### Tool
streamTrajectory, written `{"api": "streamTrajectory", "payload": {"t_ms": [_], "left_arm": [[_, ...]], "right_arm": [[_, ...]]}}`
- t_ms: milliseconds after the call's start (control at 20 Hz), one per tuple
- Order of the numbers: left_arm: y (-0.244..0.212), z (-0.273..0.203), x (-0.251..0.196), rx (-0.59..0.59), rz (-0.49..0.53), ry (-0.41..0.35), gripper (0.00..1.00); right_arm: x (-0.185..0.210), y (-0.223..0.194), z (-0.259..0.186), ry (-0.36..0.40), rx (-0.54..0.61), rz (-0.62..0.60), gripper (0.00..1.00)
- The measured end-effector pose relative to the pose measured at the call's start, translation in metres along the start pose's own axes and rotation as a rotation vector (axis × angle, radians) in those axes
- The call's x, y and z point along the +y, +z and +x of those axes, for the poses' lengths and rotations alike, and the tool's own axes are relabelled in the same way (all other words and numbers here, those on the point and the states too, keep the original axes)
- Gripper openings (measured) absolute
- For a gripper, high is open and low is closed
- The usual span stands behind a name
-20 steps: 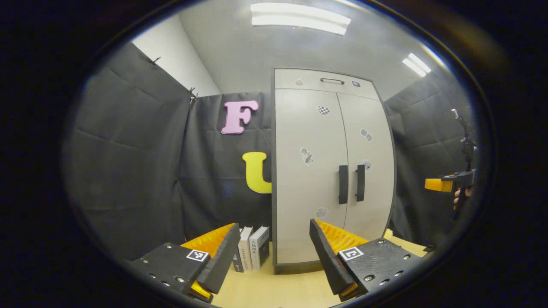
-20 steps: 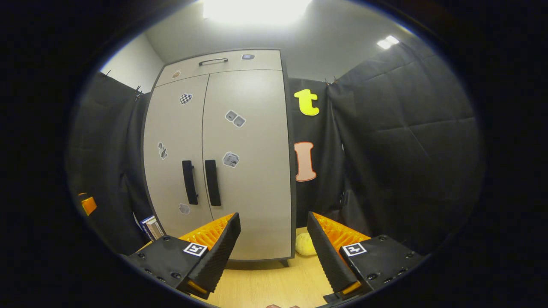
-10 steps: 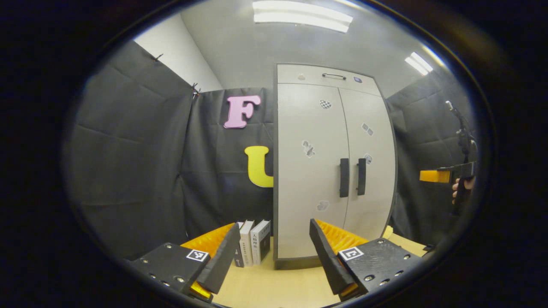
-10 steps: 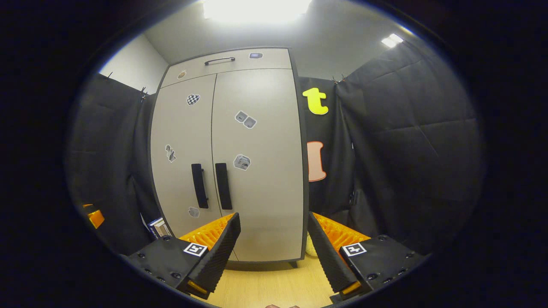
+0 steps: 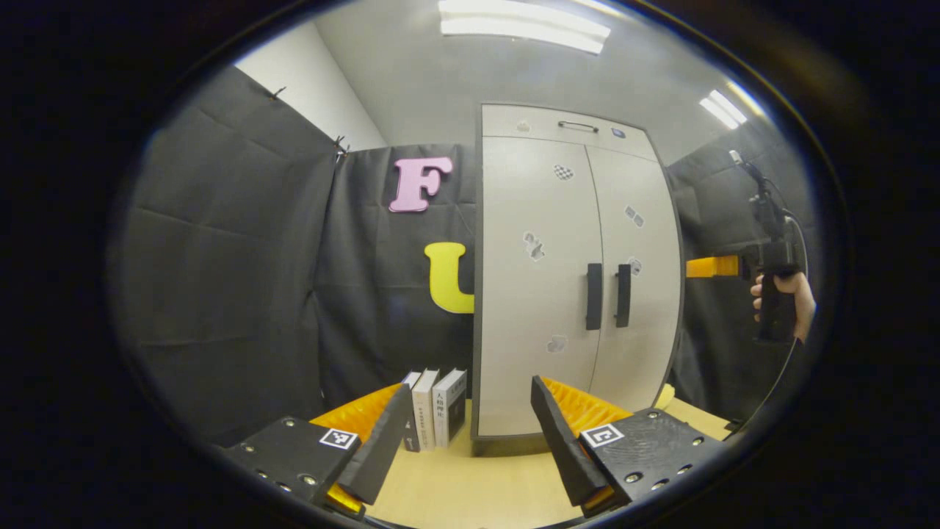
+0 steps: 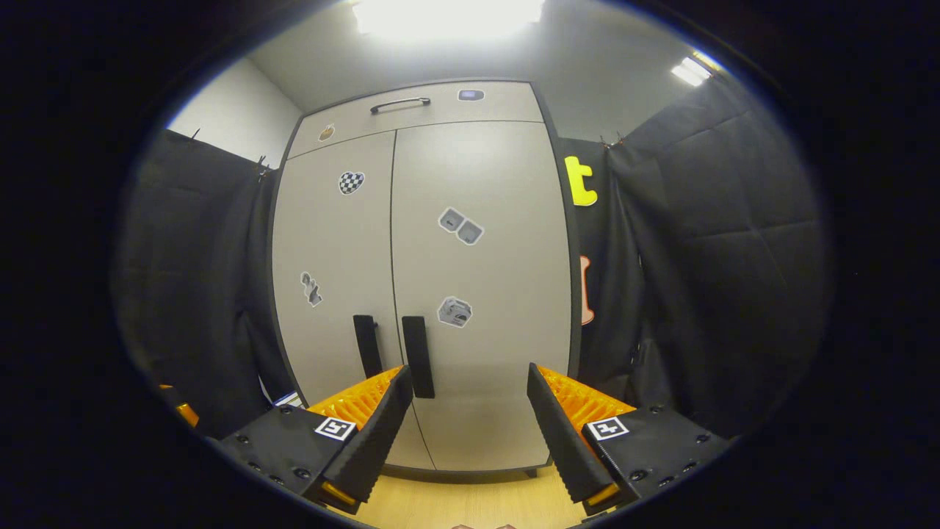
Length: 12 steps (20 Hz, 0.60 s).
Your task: Open the right door of the double-door shoe cabinet with the right hand, and open the left door with the left hand.
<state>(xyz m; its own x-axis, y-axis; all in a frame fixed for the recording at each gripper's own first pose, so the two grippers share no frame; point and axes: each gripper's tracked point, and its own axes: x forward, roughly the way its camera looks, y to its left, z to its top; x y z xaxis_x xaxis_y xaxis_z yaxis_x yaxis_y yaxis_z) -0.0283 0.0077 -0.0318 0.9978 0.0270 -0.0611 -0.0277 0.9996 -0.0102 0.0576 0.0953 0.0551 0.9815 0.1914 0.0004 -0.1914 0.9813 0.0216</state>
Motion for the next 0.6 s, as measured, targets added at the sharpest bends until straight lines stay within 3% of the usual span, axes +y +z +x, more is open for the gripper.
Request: {"api": "streamTrajectory", "payload": {"t_ms": [250, 600], "left_arm": [[-0.014, -0.005, 0.011, 0.033, -0.029, 0.019, 0.94], [-0.038, -0.011, 0.031, 0.094, -0.021, 0.056, 0.94]], "right_arm": [[0.032, -0.001, 0.040, 0.046, 0.024, 0.046, 0.97], [0.059, -0.006, 0.099, 0.039, 0.048, -0.012, 0.98]]}}
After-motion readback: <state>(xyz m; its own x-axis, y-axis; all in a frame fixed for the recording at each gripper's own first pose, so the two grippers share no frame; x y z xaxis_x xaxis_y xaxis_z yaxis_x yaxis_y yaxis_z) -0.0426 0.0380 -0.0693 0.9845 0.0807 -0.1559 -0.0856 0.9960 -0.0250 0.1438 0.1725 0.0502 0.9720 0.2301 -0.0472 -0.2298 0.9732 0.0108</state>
